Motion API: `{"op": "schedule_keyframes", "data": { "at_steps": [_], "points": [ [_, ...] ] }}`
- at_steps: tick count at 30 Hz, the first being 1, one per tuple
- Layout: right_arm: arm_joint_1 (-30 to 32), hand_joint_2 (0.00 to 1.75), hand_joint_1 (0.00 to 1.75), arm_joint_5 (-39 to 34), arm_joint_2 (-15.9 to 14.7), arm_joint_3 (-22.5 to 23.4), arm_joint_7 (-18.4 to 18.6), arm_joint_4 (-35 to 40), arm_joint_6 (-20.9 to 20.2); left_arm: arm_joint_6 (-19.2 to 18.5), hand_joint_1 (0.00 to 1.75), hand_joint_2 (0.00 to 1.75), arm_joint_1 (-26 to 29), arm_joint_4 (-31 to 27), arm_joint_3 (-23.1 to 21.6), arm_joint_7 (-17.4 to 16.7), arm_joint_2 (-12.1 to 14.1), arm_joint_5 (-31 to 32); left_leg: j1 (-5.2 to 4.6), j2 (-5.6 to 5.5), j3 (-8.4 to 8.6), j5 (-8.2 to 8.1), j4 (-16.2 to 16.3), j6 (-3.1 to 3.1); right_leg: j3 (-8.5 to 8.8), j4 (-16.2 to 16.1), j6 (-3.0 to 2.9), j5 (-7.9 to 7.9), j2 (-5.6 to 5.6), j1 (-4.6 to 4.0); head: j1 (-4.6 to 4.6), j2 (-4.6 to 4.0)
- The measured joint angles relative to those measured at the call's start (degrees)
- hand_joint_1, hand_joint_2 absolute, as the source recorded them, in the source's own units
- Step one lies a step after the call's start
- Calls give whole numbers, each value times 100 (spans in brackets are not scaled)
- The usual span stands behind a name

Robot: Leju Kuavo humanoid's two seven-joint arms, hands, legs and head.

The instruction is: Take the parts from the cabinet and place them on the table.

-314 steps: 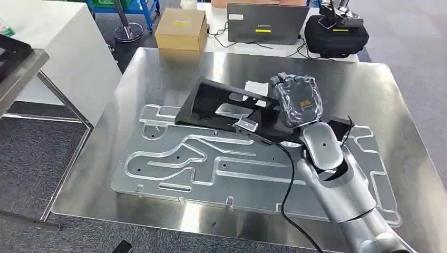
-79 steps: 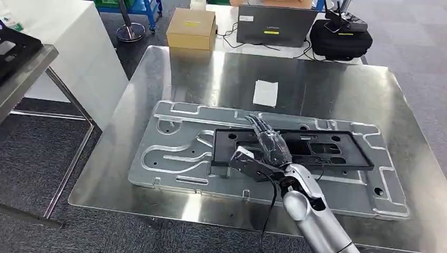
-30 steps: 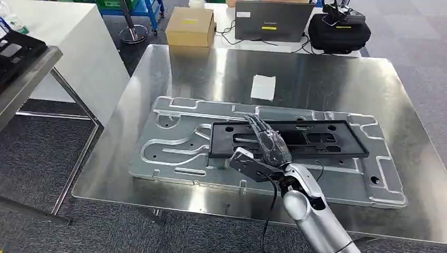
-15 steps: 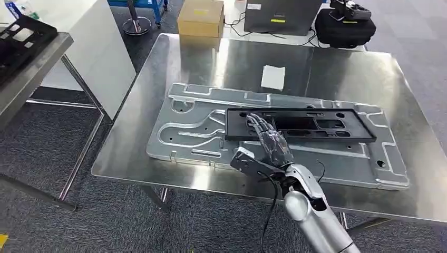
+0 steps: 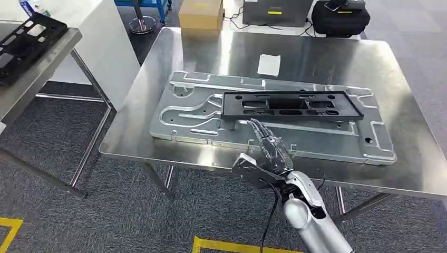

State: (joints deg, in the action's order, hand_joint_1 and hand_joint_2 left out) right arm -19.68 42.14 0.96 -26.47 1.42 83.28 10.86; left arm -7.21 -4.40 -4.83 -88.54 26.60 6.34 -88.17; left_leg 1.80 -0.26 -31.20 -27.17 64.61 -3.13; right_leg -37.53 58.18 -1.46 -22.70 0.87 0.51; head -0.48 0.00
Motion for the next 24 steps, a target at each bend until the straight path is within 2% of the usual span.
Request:
{"op": "schedule_keyframes", "data": {
  "at_steps": [1,2,3,4,5,6,7,8,9,10,11,12,13,14,15,16,17,18,20,21,22,23,24],
  "points": [
    [65,0,0,-18,0,15,-20,83,24,0,0,0,-12,0,0,0,-7,-7,-1,-10,295,-287,-481,-13,-71,64,40,27,-3,-14,-9,0],
    [144,0,0,-48,-7,48,-35,185,59,2,0,0,-10,2,0,0,2,-35,-59,-39,417,-345,-675,95,-95,106,81,57,-4,-21,-13,0],
    [238,0,0,-83,-7,70,-59,263,107,0,0,0,11,2,0,7,-7,-46,-61,-21,353,-328,-669,127,-76,88,122,108,0,-23,0,0],
    [332,0,0,-109,-9,105,-85,343,144,0,0,0,14,2,0,15,-7,-48,-82,-24,328,-304,-629,175,-77,62,159,167,-3,-21,-31,0],
    [451,0,0,-162,-22,149,-116,442,181,2,0,0,18,2,0,26,-7,-50,-81,-17,303,-256,-642,239,-81,46,199,217,-5,-23,-15,-2],
    [584,0,0,-229,-54,200,-153,539,216,0,0,0,25,2,2,33,-15,-54,-40,22,254,-169,-683,328,-110,85,235,162,-28,13,-22,0],
    [733,0,0,-299,-70,260,-199,657,255,0,0,0,25,2,4,35,-22,-57,-49,31,174,-98,-685,379,-183,229,255,-162,-50,17,-11,-2],
    [883,175,0,-375,-81,323,-272,790,288,0,0,0,30,2,9,37,-22,-59,-51,34,95,-25,-684,435,-274,543,269,-582,-63,20,15,0],
    [1033,175,0,-450,-96,404,-336,919,325,0,0,0,41,4,13,37,-30,-61,-60,33,8,52,-680,440,-361,957,290,-952,-66,22,20,0],
    [1169,175,0,-494,-103,468,-365,1010,345,0,0,0,53,9,15,44,-37,-61,-69,33,-91,125,-671,443,-431,1354,304,-1178,-67,23,22,0],
    [1298,175,0,-522,-109,548,-404,1112,373,0,0,0,66,20,20,46,-46,-63,-75,34,-202,198,-659,439,-450,1671,310,-1223,-68,23,22,0],
    [1424,175,0,-549,-111,595,-420,1187,407,0,0,0,76,26,26,48,-52,-63,-80,36,-305,261,-646,431,-382,1776,307,-1093,-68,22,20,0],
    [1571,175,0,-575,-118,670,-459,1308,443,-2,0,0,82,35,39,50,-65,-63,-85,39,-410,324,-628,421,-203,1671,291,-870,-68,22,22,0],
    [1712,175,0,-597,-120,735,-491,1419,465,-2,0,0,89,37,57,50,-74,-63,-92,39,-511,388,-614,407,105,1355,258,-649,-69,19,22,0],
    [1824,175,0,-612,-120,785,-522,1504,487,-2,0,0,97,44,68,50,-87,-63,-99,36,-581,447,-610,392,471,914,212,-594,-71,11,20,0],
    [1947,175,0,-651,-120,846,-562,1618,518,-4,0,0,92,52,99,50,-114,-63,-100,36,-598,495,-598,376,912,383,149,-744,-72,-16,15,0],
    [2087,175,0,-708,-120,918,-609,1773,559,-7,0,0,102,63,151,55,-129,-63,-131,23,-615,536,-591,337,1250,-180,117,-959,-63,-46,24,0],
    [2246,175,0,-761,-120,982,-634,1867,605,-15,0,0,116,85,173,57,-140,-63,-118,28,-599,605,-630,301,1235,-175,123,-947,-61,-45,-2,0],
    [2645,175,0,-934,-120,1181,-660,2041,697,-46,0,0,136,133,234,55,-168,-63,-92,22,-603,739,-703,222,1186,-200,60,-852,-60,-87,28,0],
    [2835,175,0,-1042,-114,1285,-690,2094,710,-57,0,0,169,171,284,55,-179,-63,-108,-7,-646,767,-703,189,1120,-275,2,-735,-37,-10,39,0],
    [2983,175,0,-1106,-105,1369,-710,2135,717,-72,0,0,190,184,312,52,-199,-63,-96,2,-716,530,-614,167,1034,-272,-24,-653,-11,-15,26,0],
    [3147,175,0,-1152,-103,1485,-737,2190,734,-83,0,0,212,210,334,50,-201,-63,-91,6,-793,72,-332,155,929,-271,-101,-575,-14,-21,-15,0],
    [3278,175,0,-1223,-83,1621,-741,2235,741,-85,0,0,217,225,354,46,-210,-63,-79,6,-842,-318,38,136,842,-260,-97,-507,-13,-28,-33,0]
  ]
}}
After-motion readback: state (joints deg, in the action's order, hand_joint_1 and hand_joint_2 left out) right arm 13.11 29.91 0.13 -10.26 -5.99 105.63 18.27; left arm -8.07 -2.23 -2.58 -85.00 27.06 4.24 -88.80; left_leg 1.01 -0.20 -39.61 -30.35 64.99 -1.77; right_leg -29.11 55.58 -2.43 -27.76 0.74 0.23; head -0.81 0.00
